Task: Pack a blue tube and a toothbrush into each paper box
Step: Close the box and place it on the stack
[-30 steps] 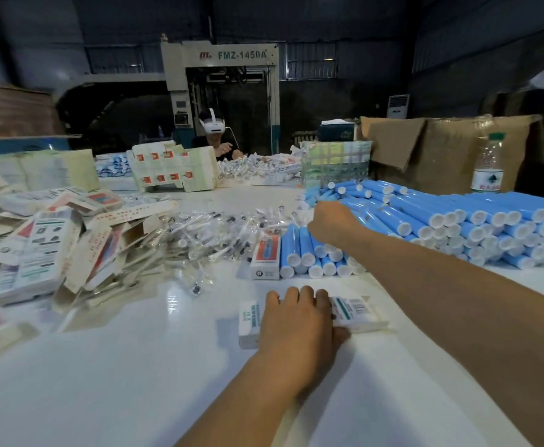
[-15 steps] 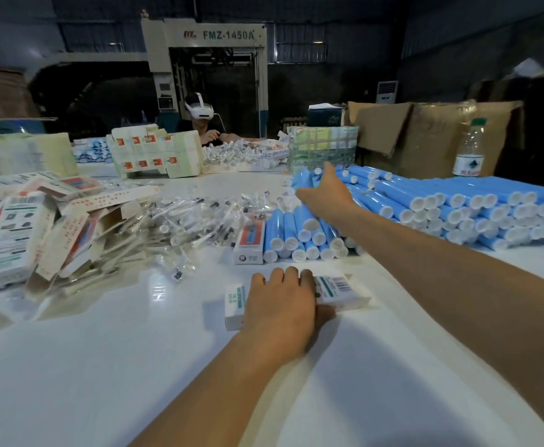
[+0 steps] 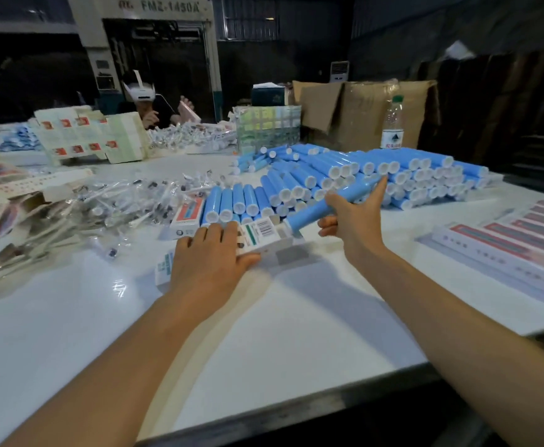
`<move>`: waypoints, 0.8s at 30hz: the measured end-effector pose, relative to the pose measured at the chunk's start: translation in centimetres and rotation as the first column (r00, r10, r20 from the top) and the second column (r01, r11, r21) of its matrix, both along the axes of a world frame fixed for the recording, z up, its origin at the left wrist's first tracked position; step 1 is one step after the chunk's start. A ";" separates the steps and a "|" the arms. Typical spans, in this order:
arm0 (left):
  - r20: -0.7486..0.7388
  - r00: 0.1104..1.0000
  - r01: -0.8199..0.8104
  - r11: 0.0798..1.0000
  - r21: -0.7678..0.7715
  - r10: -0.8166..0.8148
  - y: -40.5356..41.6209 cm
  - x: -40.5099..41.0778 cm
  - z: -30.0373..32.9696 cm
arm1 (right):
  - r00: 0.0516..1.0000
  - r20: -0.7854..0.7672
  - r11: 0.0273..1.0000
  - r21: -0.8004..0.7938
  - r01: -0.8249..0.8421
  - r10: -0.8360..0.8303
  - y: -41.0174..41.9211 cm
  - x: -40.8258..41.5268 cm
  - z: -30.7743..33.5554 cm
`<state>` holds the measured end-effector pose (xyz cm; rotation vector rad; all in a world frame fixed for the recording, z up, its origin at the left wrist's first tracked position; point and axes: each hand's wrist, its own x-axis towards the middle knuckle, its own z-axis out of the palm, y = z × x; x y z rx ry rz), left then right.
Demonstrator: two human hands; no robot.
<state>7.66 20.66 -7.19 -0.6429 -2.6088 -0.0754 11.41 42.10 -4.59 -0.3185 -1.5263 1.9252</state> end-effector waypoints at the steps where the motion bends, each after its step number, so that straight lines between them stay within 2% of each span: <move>1: -0.009 1.000 -0.008 1.000 0.007 0.008 0.0 0.3 0.1 | 1.000 -0.002 1.000 -0.006 -0.013 0.013 -0.1 -0.1 -0.1; 8: -0.032 0.999 -0.032 0.999 0.035 0.033 0.0 1.2 0.3 | 0.994 0.000 0.992 0.062 -0.112 0.112 -1.9 0.2 -0.6; 12: -0.013 0.999 -0.036 0.999 -0.004 0.036 -0.1 1.3 0.3 | 0.991 0.114 0.945 0.310 -0.104 0.071 -3.1 0.7 -0.9; 14: -0.008 0.999 -0.033 0.999 -0.029 0.032 -0.1 1.2 0.1 | 0.988 0.132 0.918 0.375 -0.128 0.084 -3.5 0.6 -1.2; 21: 0.037 0.999 -0.011 0.999 -0.033 0.012 -0.1 1.2 0.3 | 0.995 0.098 0.924 0.379 -0.056 0.020 -3.6 0.5 -0.8; 24: 0.050 0.999 0.012 1.000 -0.029 -0.010 -0.2 1.2 0.1 | 0.998 0.062 0.814 0.578 -0.051 0.018 -5.2 -0.2 0.0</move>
